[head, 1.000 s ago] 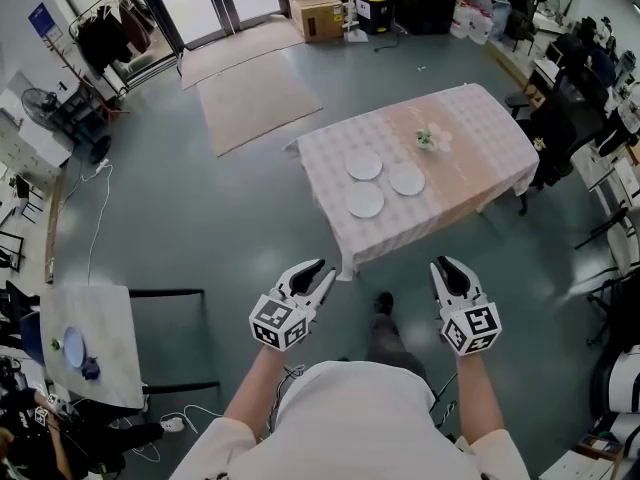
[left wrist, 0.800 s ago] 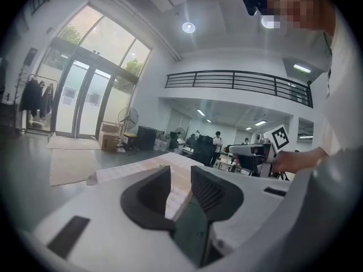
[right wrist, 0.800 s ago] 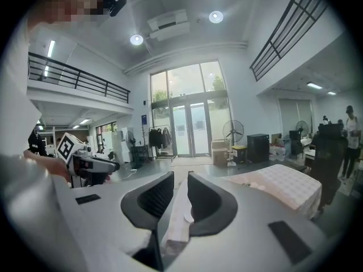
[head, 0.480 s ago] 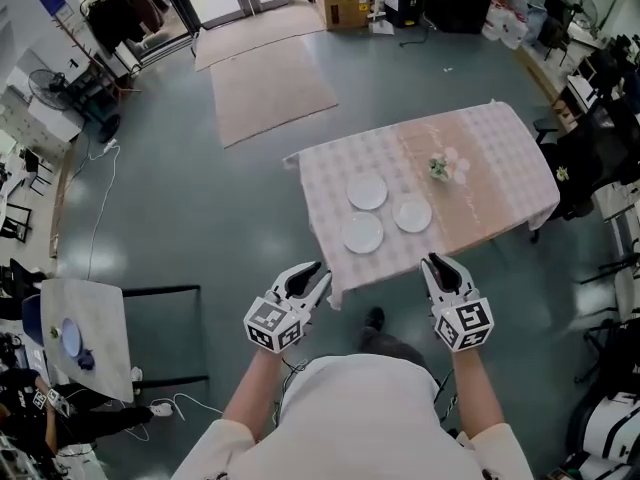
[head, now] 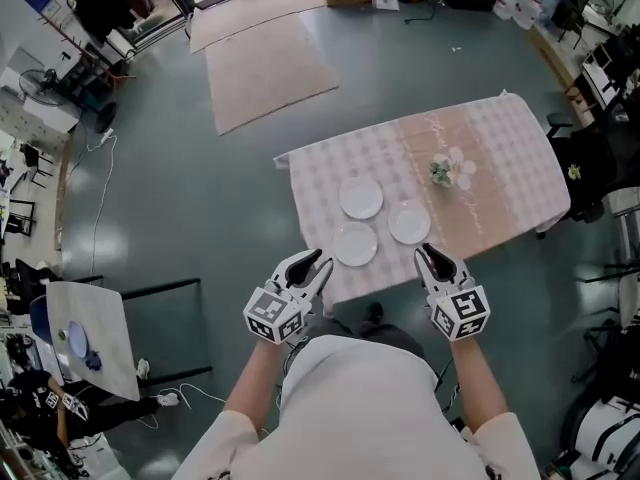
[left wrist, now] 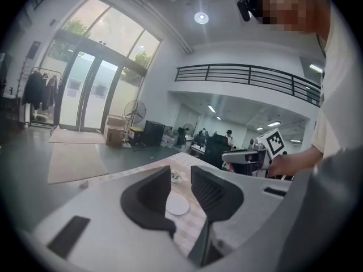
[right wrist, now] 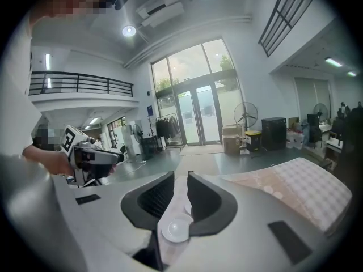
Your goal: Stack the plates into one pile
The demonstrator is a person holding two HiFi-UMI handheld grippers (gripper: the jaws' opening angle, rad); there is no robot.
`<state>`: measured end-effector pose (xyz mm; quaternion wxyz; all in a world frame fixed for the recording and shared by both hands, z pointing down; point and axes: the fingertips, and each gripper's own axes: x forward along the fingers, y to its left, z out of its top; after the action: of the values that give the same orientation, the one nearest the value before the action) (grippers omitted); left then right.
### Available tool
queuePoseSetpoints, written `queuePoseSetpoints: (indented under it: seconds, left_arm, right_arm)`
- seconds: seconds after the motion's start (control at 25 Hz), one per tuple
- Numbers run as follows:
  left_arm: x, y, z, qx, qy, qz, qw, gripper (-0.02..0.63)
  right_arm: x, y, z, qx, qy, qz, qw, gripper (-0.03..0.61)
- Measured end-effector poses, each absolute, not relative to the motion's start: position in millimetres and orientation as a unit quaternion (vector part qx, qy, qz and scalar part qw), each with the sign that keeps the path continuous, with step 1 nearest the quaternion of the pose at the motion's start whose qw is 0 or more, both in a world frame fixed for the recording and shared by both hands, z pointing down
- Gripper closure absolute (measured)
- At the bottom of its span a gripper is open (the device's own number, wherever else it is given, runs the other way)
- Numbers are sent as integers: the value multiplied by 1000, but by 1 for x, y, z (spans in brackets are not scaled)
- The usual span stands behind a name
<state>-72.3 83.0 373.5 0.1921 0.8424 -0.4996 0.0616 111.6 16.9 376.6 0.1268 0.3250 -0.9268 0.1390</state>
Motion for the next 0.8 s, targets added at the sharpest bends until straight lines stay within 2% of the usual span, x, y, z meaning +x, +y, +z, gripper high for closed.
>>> queuePoseSetpoints:
  seconds: [0.36, 0.8]
  left_arm:
    - [-110, 50, 387, 866, -454, 89, 190, 497]
    - [-135, 26, 446, 880, -388, 124, 243, 497]
  right_arm:
    - [81, 5, 400, 373, -903, 166, 133, 491]
    - [54, -2, 428, 412, -876, 189, 166, 491]
